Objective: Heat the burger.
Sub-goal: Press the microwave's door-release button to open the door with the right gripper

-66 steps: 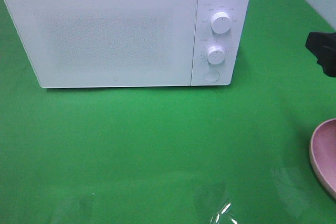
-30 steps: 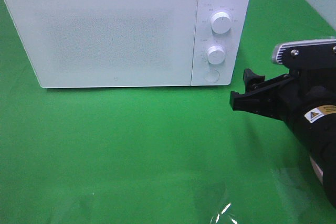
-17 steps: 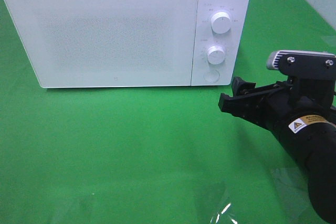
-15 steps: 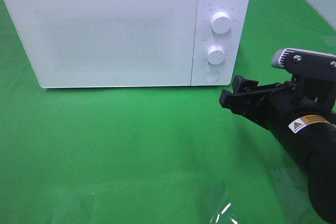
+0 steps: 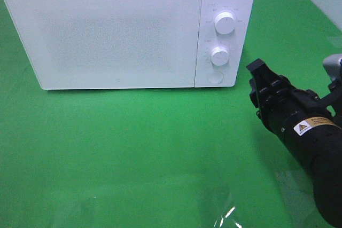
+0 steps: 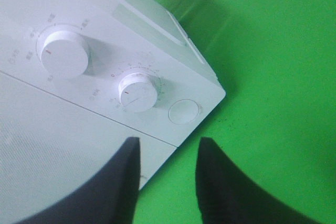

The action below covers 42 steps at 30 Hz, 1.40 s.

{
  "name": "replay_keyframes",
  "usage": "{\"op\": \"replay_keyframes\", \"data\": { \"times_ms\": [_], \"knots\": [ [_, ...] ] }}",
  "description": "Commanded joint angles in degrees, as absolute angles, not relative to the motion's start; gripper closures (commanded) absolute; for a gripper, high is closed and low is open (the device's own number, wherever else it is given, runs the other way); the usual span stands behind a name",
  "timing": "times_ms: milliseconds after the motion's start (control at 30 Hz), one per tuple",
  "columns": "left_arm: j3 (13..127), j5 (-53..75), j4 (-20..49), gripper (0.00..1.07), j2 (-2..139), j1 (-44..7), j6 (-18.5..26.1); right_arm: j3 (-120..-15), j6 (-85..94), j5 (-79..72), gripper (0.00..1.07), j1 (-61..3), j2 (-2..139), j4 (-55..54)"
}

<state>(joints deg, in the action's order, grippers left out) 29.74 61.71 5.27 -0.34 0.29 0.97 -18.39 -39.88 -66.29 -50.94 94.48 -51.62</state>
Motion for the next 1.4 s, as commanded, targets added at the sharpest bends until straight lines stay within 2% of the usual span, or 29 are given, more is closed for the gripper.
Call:
{"op": "replay_keyframes", "data": {
  "times_ms": [33, 67, 100, 167, 633, 1400],
  "knots": [
    [29.6, 61.2, 5.8, 0.21, -1.1, 0.4, 0.9, -18.9, -50.4, -65.0, 0.95, -51.2, 94.6, -49.0],
    [29.6, 61.2, 5.8, 0.21, -1.1, 0.4, 0.9, -18.9, -50.4, -65.0, 0.95, -51.2, 94.6, -49.0],
    [29.6, 61.2, 5.8, 0.21, -1.1, 0.4, 0.9, -18.9, -51.8, -64.3, 1.04, -51.2, 94.6, -47.6],
    [29.6, 61.2, 5.8, 0.21, -1.1, 0.4, 0.9, -18.9, -52.5, -63.9, 1.07, -51.2, 94.6, -47.1],
    [29.6, 61.2, 5.8, 0.21, -1.1, 0.4, 1.0, -21.8, -60.3, -61.9, 1.07, -50.5, 100.2, -45.6],
    [29.6, 61.2, 5.8, 0.21, -1.1, 0.4, 1.0, -34.7, -79.6, -55.6, 1.07, -39.4, 110.8, -35.4]
  ]
}}
